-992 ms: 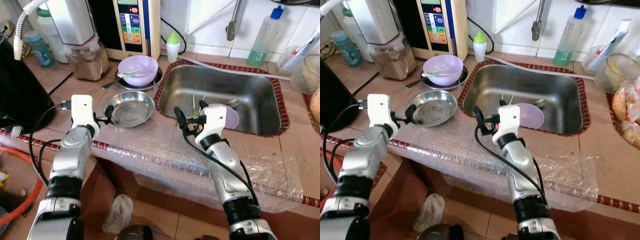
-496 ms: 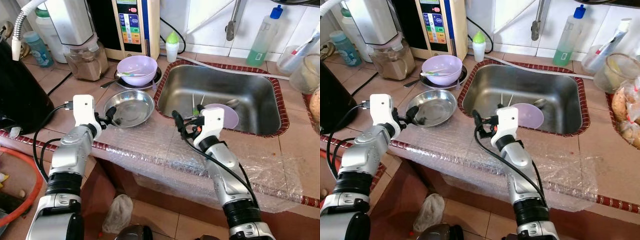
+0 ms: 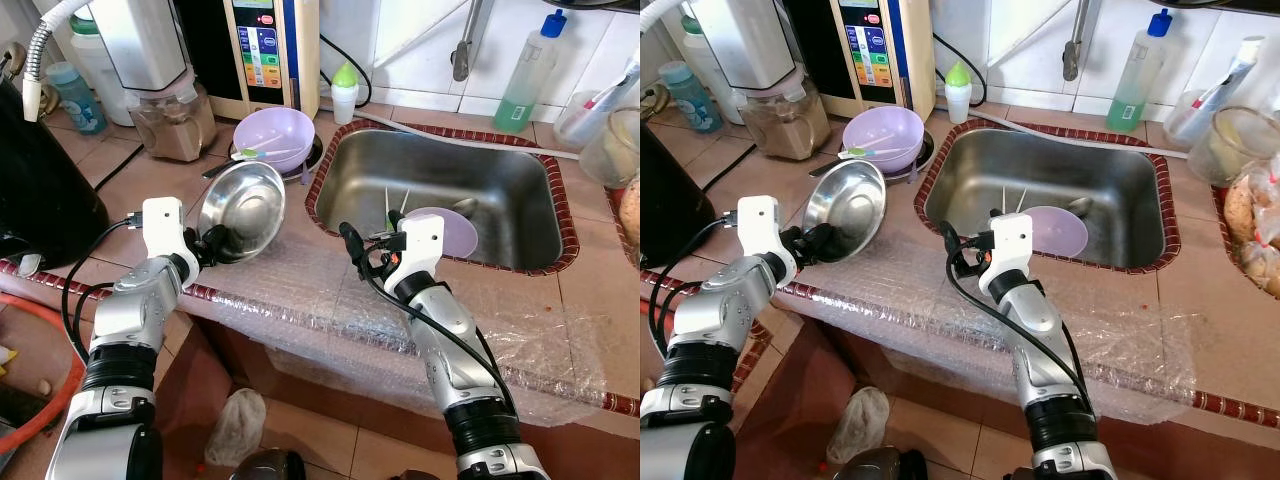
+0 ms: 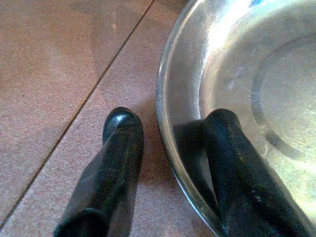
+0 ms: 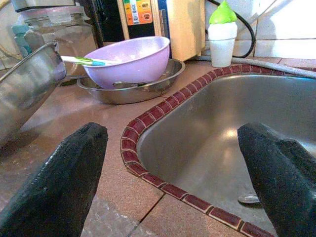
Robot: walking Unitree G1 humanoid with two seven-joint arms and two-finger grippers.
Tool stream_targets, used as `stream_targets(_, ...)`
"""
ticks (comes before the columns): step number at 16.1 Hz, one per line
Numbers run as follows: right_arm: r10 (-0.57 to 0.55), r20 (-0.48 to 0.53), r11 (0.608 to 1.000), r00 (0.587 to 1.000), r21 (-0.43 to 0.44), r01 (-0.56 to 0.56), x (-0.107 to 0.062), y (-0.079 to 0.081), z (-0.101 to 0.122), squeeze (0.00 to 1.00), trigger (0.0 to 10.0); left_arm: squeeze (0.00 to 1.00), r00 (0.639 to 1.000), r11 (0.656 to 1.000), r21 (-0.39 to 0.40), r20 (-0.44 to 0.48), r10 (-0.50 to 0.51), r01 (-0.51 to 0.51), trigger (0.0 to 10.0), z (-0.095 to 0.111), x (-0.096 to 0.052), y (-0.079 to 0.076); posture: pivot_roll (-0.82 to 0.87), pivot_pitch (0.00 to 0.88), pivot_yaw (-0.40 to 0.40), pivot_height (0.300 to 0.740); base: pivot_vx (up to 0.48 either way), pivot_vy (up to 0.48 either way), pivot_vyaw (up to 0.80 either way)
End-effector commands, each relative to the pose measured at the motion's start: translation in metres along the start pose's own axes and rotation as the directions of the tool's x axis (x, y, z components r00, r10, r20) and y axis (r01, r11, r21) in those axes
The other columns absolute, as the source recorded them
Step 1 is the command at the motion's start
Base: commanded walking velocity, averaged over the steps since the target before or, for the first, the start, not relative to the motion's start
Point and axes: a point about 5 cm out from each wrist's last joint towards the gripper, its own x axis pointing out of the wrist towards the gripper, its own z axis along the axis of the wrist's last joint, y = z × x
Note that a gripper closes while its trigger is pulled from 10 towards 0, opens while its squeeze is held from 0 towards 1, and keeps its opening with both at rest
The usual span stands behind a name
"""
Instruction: Kitchen organization
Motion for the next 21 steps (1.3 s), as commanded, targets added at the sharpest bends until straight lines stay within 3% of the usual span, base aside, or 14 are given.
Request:
stream_targets(1,0.019,0.016,1.0,1.0,0.003,-0.019,0.004,0.004,0.006,0.0,10.0,0.0,1.0,1.0,0.008,-0.021,0.016,-0.016,0.0,0.0,-0.003,0.007,0.02,0.0,0.077,0.74,0.0,0.0,0.0)
stream_targets(4,0.019,0.015,1.0,1.0,0.004,-0.019,0.006,0.005,0.006,0.0,10.0,0.0,0.999,1.0,-0.012,-0.027,0.02,-0.021,0.0,-0.001,-0.005,0.012,0.03,0.0,0.078,0.74,0.0,0.0,0.0)
stream_targets(6,0.007,0.02,0.999,1.0,-0.047,-0.006,0.008,0.006,0.007,0.0,10.0,0.0,1.0,0.999,-0.047,-0.012,0.017,-0.017,0.0,0.0,-0.006,0.01,0.03,0.0,0.078,0.74,0.0,0.0,0.0)
stream_targets(14,0.017,0.037,1.0,0.999,0.013,-0.018,0.012,0.007,0.011,0.0,10.0,0.0,1.0,0.996,-0.087,0.019,0.014,-0.012,0.0,0.005,-0.007,0.004,0.03,0.0,0.078,0.74,0.0,0.0,0.0)
stream_targets(19,0.16,0.031,0.985,0.987,0.058,-0.162,0.01,0.014,0.014,0.0,10.0,0.0,0.992,0.992,-0.115,0.113,0.059,-0.046,0.0,0.013,-0.01,0.001,0.03,0.0,0.062,0.74,0.0,0.0,0.0)
stream_targets(21,0.204,0.011,0.976,0.979,0.075,-0.205,0.011,0.013,0.013,0.0,10.0,0.0,0.978,0.989,-0.145,0.199,0.058,-0.029,0.0,0.019,-0.014,-0.005,0.03,0.003,0.049,0.74,0.0,0.0,0.0)
